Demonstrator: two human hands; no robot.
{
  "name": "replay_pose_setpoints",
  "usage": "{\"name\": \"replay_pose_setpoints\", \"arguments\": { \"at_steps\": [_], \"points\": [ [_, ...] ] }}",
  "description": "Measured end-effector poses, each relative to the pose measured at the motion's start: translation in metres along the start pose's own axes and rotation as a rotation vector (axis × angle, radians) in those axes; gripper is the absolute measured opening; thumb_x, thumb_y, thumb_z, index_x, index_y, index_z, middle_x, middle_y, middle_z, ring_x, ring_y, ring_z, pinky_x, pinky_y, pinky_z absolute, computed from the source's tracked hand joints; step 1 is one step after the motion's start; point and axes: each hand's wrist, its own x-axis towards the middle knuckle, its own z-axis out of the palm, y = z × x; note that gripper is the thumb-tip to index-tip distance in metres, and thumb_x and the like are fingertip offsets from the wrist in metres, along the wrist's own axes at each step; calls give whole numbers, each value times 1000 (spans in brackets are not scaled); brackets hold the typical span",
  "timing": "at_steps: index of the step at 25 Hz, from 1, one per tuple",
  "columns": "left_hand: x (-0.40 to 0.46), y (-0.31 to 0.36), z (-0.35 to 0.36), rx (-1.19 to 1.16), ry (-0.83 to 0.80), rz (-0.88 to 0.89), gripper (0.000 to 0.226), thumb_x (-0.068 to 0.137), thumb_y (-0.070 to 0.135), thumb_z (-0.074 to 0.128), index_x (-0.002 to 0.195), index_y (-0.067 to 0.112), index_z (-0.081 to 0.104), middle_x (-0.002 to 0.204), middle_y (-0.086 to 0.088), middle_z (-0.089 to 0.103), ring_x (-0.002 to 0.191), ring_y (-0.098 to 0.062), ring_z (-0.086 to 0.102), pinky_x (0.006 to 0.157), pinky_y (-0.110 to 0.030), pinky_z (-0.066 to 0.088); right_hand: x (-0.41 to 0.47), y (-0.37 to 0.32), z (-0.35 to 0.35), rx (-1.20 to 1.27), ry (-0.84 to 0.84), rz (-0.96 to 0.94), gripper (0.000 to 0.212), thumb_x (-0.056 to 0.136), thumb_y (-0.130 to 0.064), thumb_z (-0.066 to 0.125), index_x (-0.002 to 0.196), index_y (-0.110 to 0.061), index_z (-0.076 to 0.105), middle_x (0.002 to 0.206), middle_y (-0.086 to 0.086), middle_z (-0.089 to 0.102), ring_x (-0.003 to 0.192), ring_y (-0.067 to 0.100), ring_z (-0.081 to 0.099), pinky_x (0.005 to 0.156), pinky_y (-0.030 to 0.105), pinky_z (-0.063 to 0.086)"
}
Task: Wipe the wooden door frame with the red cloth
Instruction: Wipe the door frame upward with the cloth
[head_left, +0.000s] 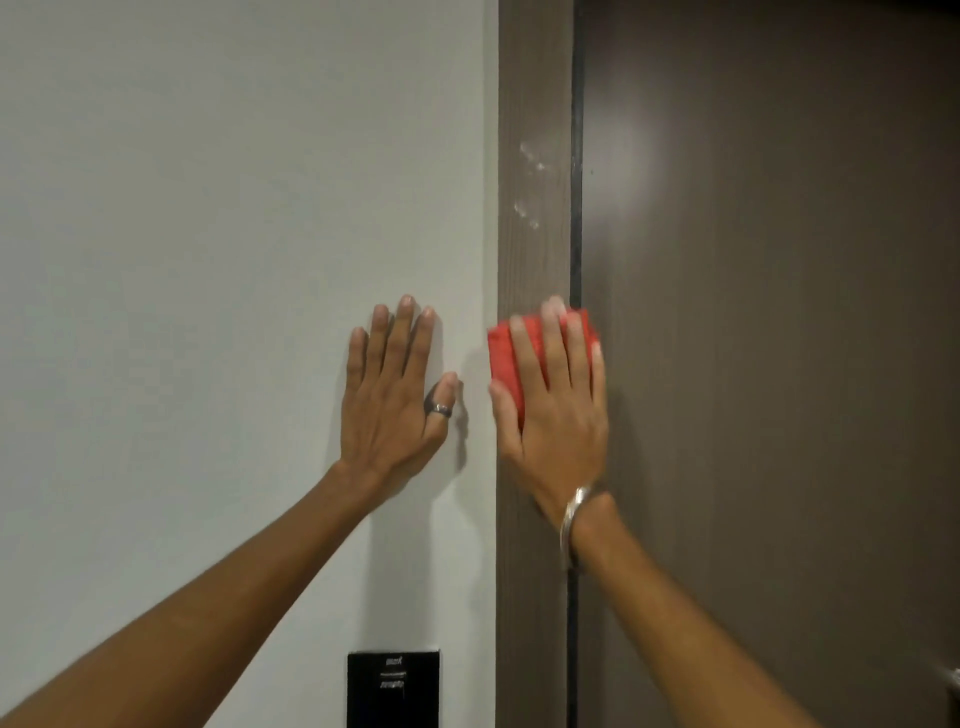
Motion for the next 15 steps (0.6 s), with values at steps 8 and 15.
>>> {"name": "replay_pose_setpoints", "arguments": {
  "at_steps": [8,15],
  "points": [
    [37,5,-3,29,-14,76,72,107,45,32,166,10,12,176,-15,6,163,-32,3,133,-54,7,-14,6,-16,63,-86,-73,65,105,-44,46,163,-19,32,172,12,27,161,36,19,127,57,31],
    [45,8,11,41,33,79,72,107,46,31,167,12,11,177,-12,5,163,-30,0,133,-52,7,-21,-3,1,-19,18,98,68,107,-51,35,166,-19,25,176,11,15,164,32,8,130,53,23]
  ]
}}
